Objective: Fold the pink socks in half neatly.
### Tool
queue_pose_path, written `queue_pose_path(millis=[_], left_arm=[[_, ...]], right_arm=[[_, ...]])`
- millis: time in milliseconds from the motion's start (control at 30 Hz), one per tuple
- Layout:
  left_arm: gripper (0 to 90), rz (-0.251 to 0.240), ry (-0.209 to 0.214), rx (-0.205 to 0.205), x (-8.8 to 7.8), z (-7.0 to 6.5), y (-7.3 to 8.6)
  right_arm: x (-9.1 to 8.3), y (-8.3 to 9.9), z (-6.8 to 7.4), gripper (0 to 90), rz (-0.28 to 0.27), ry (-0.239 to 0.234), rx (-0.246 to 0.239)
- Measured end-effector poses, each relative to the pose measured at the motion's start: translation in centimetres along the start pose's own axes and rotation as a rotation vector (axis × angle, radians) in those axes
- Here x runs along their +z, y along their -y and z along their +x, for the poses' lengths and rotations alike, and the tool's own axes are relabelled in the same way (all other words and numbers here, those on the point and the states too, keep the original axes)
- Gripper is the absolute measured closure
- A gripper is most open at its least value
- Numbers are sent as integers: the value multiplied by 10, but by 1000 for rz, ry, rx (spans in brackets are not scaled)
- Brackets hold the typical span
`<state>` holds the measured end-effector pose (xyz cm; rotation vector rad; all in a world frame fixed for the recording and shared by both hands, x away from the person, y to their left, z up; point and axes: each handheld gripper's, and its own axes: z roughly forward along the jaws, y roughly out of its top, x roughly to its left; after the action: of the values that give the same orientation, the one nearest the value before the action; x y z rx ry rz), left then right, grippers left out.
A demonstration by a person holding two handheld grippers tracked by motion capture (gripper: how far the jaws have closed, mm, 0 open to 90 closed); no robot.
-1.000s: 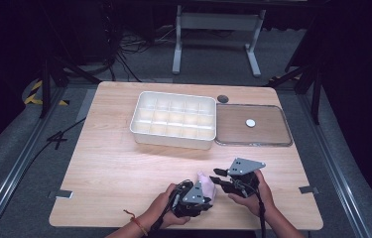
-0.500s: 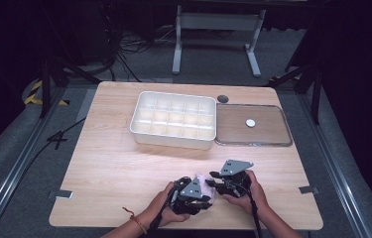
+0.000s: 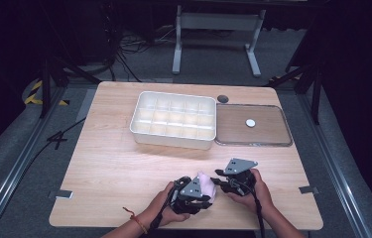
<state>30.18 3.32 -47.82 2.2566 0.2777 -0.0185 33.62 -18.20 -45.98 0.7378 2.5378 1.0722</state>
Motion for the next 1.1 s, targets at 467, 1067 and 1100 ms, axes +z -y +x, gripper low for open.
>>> queue_pose_path(millis=[467, 1067, 1100], left_arm=[[772, -18, -5, -2, 1, 0, 1], [714, -93, -25, 52, -26, -8, -10], [714, -93, -25, 52, -26, -8, -10]], right_arm=[[-10, -4, 0, 711, -81, 1, 34], [-9, -3, -2, 627, -46, -21, 62], [-9, -3, -2, 627, -46, -21, 62]])
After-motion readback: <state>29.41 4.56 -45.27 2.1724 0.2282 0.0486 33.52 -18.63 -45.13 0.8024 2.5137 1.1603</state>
